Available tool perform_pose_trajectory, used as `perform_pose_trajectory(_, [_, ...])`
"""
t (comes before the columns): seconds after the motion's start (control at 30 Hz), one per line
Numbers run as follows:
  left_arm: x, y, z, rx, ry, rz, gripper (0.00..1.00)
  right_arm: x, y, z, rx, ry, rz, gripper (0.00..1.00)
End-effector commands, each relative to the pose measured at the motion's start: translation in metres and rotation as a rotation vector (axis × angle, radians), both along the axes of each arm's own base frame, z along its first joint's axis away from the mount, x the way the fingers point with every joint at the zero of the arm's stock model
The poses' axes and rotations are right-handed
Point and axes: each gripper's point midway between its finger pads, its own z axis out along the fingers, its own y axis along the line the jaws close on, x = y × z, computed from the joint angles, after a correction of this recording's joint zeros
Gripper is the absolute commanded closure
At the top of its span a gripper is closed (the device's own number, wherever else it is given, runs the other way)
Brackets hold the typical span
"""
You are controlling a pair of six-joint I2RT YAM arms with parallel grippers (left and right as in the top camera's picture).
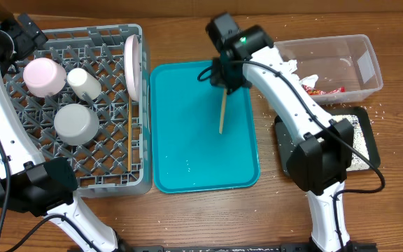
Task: Sort waste into correct bins and load items into the dishwasher
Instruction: 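Grasp the second chopstick on the teal tray with the right gripper, then carry the chopstick to the rack and insert it upright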
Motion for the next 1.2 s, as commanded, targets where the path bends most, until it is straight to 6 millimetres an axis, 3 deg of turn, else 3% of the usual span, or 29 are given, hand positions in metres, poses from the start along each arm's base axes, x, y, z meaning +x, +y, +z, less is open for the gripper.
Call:
perform_pose_trajectory(0.0, [0.002, -0.004, -0.001, -0.007, 0.0, -0.003, 0.0, -0.01, 0.06, 0.066, 0.319, -0.063, 0.208, 0.96])
perform_pose_trajectory(0.1, [0.002, -0.004, -0.001, -0.007, 0.0, -0.003, 0.0, -0.014, 0.107, 0.098, 0.529, -0.119, 0.343, 0.96])
perform_pose_trajectory(0.17, [0.002, -0.004, -0.001, -0.007, 0.0, -0.003, 0.0, -0.015, 0.132, 0.107, 0.582, -0.175, 0.405, 0.96])
perform_pose_trajectory(0.37, [0.002, -0.004, -0.001, -0.007, 0.0, -0.003, 0.0, -0.04, 0.201, 0.101, 0.631, -0.238, 0.547, 0.96])
perform_pose_trajectory(0.53, [0.002, -0.004, -0.001, -0.007, 0.0, -0.003, 0.0, -0.054, 0.237, 0.089, 0.664, -0.208, 0.492, 0.96])
perform_pose_trajectory(0.63, [0.002, -0.004, -0.001, -0.007, 0.0, -0.003, 0.0, -0.059, 0.251, 0.084, 0.669, -0.208, 0.47, 0.96])
perform_pose_trajectory(0.77, [0.002, -0.004, -0.001, -0.007, 0.0, -0.003, 0.0, -0.051, 0.252, 0.064, 0.593, -0.209, 0.313, 0.96])
perform_pose_trajectory(1.07, [0.002, -0.004, -0.001, -0.007, 0.0, -0.003, 0.0, -0.049, 0.255, 0.06, 0.53, -0.268, 0.254, 0.89])
perform_pose_trajectory(1.17, [0.002, -0.004, -0.001, -0.007, 0.0, -0.003, 0.0, -0.051, 0.256, 0.06, 0.529, -0.267, 0.258, 0.81])
